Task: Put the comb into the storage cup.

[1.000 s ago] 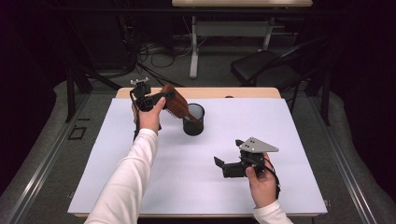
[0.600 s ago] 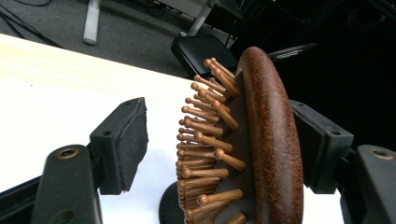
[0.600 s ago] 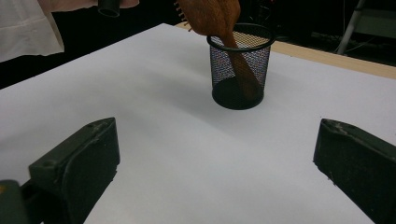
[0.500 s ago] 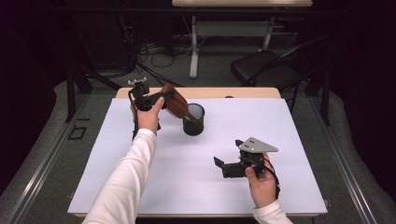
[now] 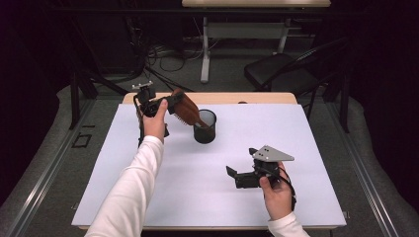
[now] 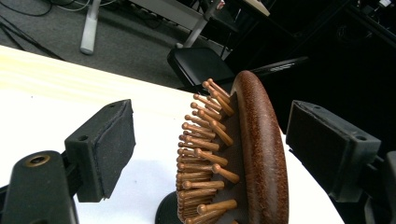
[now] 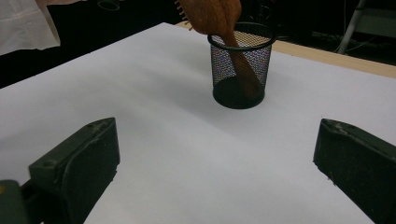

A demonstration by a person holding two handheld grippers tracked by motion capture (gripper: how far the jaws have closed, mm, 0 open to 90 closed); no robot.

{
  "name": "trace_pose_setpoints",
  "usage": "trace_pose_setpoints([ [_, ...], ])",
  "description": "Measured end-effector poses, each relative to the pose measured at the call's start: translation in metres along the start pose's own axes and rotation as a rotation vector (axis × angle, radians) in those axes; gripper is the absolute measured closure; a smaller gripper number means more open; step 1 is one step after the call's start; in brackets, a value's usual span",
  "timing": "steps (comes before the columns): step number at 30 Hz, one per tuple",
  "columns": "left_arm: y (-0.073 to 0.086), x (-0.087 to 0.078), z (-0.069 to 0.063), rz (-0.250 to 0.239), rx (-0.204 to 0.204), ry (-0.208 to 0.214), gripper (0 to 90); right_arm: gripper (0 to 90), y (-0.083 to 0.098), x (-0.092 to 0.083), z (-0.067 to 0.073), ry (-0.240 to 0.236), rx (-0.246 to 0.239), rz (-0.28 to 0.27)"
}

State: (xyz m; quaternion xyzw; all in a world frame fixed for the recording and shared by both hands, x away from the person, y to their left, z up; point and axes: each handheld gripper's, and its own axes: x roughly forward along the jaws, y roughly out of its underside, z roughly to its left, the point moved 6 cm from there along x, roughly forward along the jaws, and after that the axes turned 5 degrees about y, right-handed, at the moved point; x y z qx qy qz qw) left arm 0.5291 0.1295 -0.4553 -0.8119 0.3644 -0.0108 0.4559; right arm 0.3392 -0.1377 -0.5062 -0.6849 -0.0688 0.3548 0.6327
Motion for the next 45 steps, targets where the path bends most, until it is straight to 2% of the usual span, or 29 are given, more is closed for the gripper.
trace_pose_setpoints([
  [6, -0.002, -0.001, 0.0, -0.009, 0.001, 0.001, 14.7, 0.1, 0.0, 0.0, 0.0, 0.0, 0.0, 0.0],
  [8, -0.002, -0.002, 0.0, -0.011, 0.006, -0.002, 12.5, 0.1, 0.0, 0.0, 0.0, 0.0, 0.001, -0.002],
  [13, -0.003, -0.002, -0.002, -0.015, 0.012, 0.021, 3.9, 0.1, 0.0, 0.0, 0.0, 0.0, 0.001, -0.001],
  [15, -0.003, -0.002, -0.003, -0.011, 0.03, 0.02, 0.4, 0.1, 0.0, 0.0, 0.0, 0.001, 0.0, -0.002],
  [18, -0.002, -0.003, -0.004, 0.002, 0.025, 0.035, 0.4, 0.1, 0.0, 0.0, 0.0, 0.001, 0.0, -0.002],
  [20, -0.003, -0.003, -0.004, 0.004, 0.036, 0.031, 0.4, 0.1, 0.0, 0.0, 0.0, 0.0, -0.001, -0.002],
  [45, -0.01, -0.018, 0.0, -0.012, 0.057, 0.025, 0.4, 0.0, -0.001, 0.0, 0.002, 0.003, -0.014, 0.005],
])
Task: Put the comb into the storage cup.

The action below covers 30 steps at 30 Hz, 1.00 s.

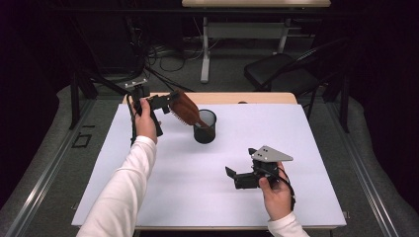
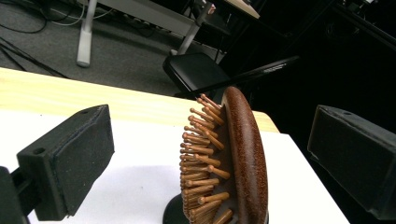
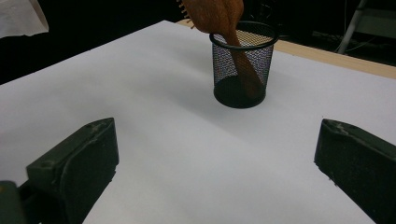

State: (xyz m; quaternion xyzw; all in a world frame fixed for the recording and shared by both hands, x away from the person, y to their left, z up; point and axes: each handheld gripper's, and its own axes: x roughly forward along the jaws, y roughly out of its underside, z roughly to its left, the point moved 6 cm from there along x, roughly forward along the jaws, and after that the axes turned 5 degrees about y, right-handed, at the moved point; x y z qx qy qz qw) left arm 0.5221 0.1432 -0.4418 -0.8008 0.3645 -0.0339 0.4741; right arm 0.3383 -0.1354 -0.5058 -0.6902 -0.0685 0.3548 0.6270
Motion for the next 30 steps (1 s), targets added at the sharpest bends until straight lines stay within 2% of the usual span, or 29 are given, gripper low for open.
trace_pose_setpoints([
  [8, -0.002, -0.005, 0.002, -0.002, 0.01, -0.004, 0.4, 0.0, -0.002, -0.001, -0.002, 0.021, 0.016, -0.006],
  [18, -0.005, -0.012, 0.002, -0.005, -0.004, 0.0, 0.4, 0.0, -0.002, -0.001, -0.003, 0.03, 0.017, -0.007],
  [30, -0.008, -0.024, 0.002, 0.005, 0.017, 0.013, 0.5, 0.0, -0.003, -0.002, -0.003, 0.033, 0.018, -0.005],
])
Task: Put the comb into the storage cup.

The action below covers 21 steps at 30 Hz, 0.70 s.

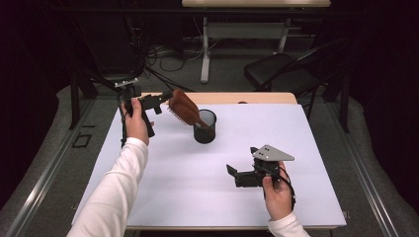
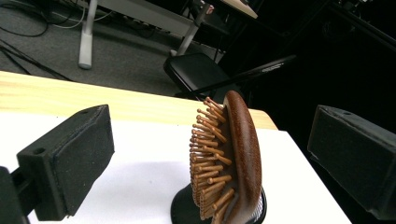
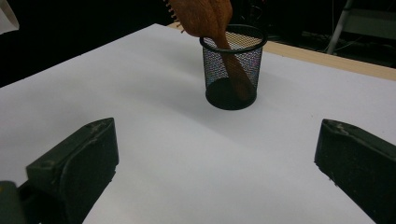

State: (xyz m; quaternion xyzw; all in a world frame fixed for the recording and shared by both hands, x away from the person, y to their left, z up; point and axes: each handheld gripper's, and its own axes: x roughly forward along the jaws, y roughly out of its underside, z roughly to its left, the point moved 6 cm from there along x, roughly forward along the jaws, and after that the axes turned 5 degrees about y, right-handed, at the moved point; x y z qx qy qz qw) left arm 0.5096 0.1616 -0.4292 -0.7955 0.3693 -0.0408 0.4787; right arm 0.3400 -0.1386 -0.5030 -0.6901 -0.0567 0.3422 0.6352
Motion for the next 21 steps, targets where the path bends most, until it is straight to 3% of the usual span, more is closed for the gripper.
trace_pose_setpoints([
  [11, 0.0, -0.013, 0.004, 0.035, 0.045, 0.001, 0.4, 0.0, 0.0, 0.0, -0.001, 0.004, 0.001, 0.003],
  [21, 0.003, -0.026, -0.001, 0.106, 0.165, -0.009, 0.4, 0.0, 0.0, 0.001, -0.001, 0.002, -0.002, 0.004],
])
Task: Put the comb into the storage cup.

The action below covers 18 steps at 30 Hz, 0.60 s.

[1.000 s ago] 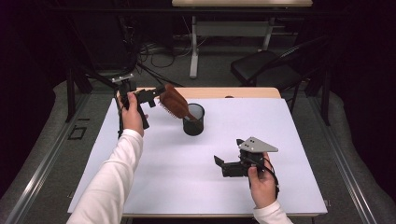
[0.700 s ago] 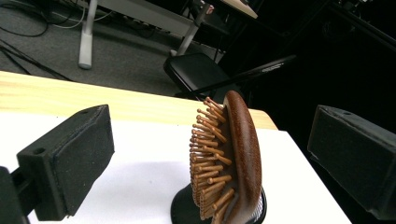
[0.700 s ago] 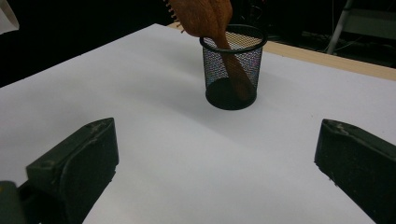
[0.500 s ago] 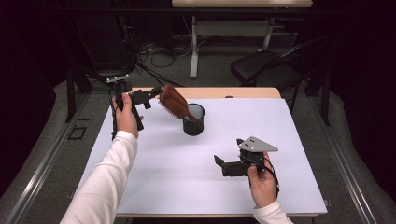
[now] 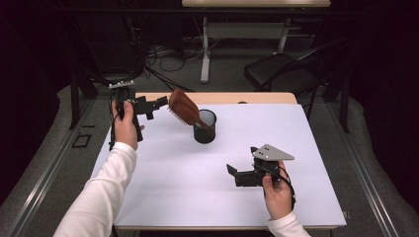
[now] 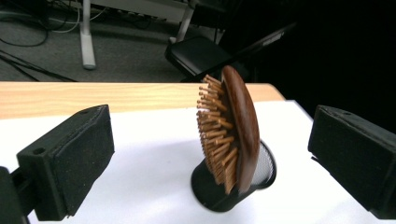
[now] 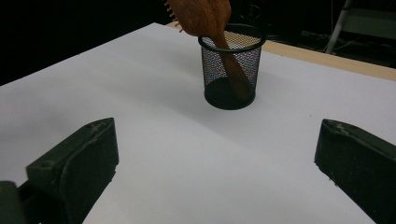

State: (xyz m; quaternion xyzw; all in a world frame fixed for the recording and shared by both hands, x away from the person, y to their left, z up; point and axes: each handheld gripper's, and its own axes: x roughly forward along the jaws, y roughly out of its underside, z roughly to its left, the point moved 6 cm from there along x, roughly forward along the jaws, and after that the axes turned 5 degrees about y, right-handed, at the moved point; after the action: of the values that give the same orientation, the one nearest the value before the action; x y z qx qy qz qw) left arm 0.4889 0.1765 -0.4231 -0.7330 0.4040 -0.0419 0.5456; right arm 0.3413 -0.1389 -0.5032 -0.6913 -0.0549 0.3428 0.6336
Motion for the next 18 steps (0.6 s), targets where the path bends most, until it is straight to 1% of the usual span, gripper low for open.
trace_pose_setpoints([
  [1, 0.0, -0.001, 0.0, 0.008, 0.015, 0.001, 0.4, 0.0, 0.0, 0.0, 0.0, 0.0, -0.001, 0.0],
  [5, 0.002, -0.006, -0.002, 0.023, 0.045, 0.001, 0.4, 0.0, 0.0, 0.001, 0.0, 0.0, 0.002, -0.003],
  [8, 0.005, -0.01, -0.003, 0.044, 0.077, -0.003, 0.4, 0.0, 0.0, 0.001, 0.0, 0.0, 0.004, -0.002],
  [12, 0.01, -0.014, -0.005, 0.079, 0.134, -0.017, 0.4, 0.0, -0.001, 0.001, -0.001, 0.002, 0.005, 0.0],
  [13, 0.011, -0.016, -0.006, 0.085, 0.143, -0.022, 0.4, 0.0, -0.001, 0.001, -0.001, 0.003, 0.005, -0.001],
  [14, 0.011, -0.016, -0.006, 0.085, 0.143, -0.022, 0.4, 0.0, -0.001, 0.001, -0.002, 0.003, 0.003, -0.002],
  [15, 0.013, -0.017, -0.007, 0.091, 0.154, -0.021, 0.4, 0.0, -0.001, 0.001, -0.002, 0.004, 0.006, -0.001],
  [18, 0.016, -0.019, -0.008, 0.093, 0.165, -0.018, 0.4, 0.0, -0.001, 0.0, -0.002, 0.004, 0.003, -0.001],
])
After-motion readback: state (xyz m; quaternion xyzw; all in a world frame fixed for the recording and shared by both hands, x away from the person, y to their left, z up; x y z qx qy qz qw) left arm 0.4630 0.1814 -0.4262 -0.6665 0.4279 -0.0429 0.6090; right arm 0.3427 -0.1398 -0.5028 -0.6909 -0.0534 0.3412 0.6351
